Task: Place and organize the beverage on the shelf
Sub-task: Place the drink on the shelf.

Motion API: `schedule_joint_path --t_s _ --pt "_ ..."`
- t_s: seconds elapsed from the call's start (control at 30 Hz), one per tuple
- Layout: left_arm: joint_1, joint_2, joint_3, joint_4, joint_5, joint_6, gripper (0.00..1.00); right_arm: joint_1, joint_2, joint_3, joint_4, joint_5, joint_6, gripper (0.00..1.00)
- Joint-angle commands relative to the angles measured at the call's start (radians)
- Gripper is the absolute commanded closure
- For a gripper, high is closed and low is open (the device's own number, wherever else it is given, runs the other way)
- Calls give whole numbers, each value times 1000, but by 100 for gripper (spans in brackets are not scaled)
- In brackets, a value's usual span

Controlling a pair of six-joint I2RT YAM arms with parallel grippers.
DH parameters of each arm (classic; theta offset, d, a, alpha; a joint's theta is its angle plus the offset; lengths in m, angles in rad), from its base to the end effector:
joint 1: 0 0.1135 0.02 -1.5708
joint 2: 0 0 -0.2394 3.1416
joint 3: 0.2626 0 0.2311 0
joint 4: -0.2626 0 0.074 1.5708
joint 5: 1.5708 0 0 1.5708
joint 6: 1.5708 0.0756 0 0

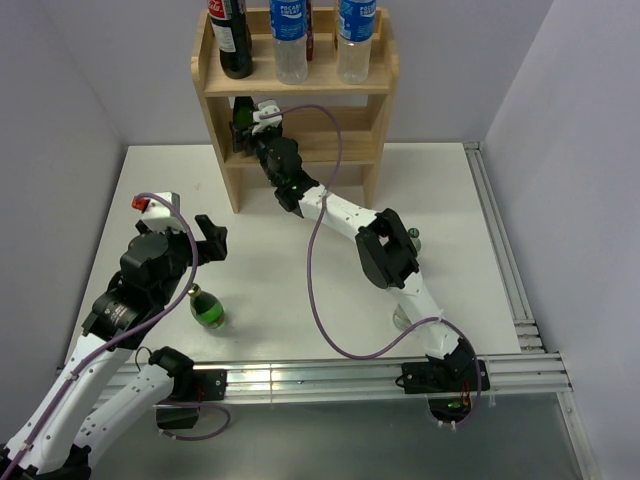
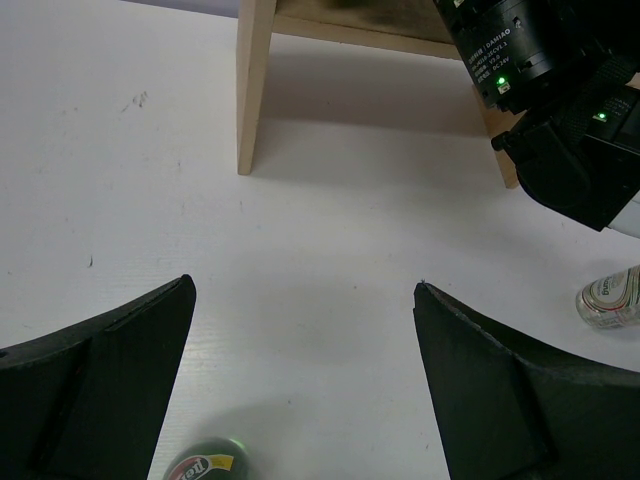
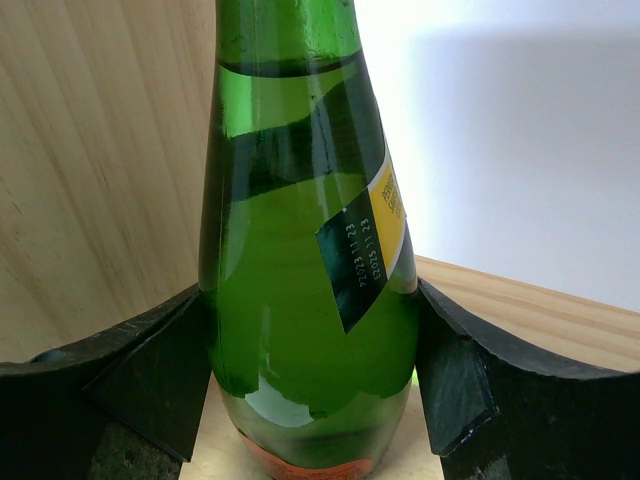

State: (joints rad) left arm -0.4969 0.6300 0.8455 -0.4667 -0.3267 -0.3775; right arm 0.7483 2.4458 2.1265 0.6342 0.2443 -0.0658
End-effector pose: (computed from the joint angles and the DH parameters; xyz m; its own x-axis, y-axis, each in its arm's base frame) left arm 0.1634 -0.0610 0.3247 -0.2688 -0.2513 -0.9298 0.0852 0.9554 -0.2829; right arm 0.4335 0.3775 0.2995 0.2588 0.1532 -0.9537 -0.4757 0.8795 0.0122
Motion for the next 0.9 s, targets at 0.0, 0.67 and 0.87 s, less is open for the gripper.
schedule_joint_path --t_s 0.0,0.67,0.87 --pt "4 -12 -2 49 15 23 3 -10 64 -11 -116 46 -2 76" --pt "4 -4 -5 54 26 26 3 -32 42 -57 -76 141 60 72" --pt "4 -3 -5 54 26 26 3 -27 47 -42 -88 110 28 66"
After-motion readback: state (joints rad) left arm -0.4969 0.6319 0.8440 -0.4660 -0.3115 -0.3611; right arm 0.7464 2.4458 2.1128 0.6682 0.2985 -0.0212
